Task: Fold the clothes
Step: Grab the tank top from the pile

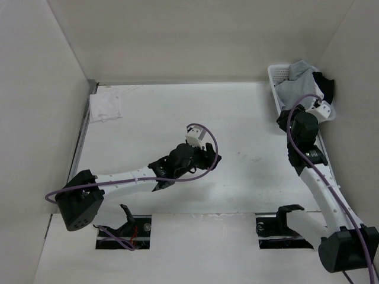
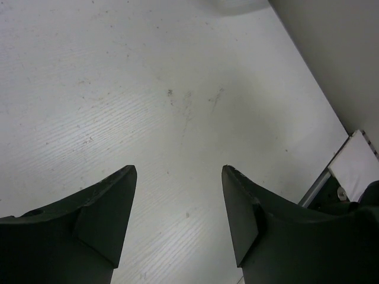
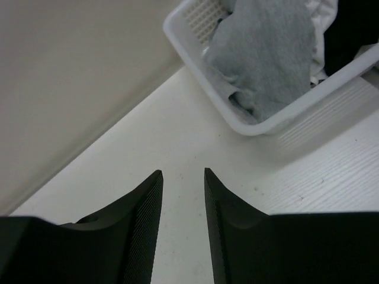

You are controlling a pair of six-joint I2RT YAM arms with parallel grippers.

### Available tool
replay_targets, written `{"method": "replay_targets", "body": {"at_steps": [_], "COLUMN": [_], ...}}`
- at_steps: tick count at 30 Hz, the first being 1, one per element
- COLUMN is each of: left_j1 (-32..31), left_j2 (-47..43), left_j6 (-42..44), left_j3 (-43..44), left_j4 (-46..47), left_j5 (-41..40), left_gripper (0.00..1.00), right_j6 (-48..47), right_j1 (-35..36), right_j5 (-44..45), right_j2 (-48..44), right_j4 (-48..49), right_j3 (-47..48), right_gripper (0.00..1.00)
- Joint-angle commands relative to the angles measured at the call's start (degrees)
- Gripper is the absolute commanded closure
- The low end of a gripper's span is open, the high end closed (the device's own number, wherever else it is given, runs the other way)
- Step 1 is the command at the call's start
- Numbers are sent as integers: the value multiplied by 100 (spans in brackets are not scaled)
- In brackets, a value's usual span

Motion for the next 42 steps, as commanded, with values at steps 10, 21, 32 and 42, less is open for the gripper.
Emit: {"method": "replay_targets", "body": {"at_steps": [10, 21, 32, 42], "left_j1": [292, 652, 767, 811], "left_j2": [-242, 109, 470, 575], "left_j6": [163, 67, -56, -109], "left_j3": [-512, -591, -600, -600], "left_j4": [807, 1018, 1299, 1379], "left_j5": [201, 394, 578, 605], "left_gripper": [49, 57, 56, 56], "right_j6": [-20, -627, -759, -767], "right_j1": [-1397, -2057, -2118, -2110], "right_j5": [162, -251, -383, -260], "right_j2": [2660, 5385, 6511, 5846], "right_j4": [-128, -1325, -1720, -1045], "right_j3": [2483, 5095, 6054, 5590], "right_gripper": [99, 45, 53, 100]}}
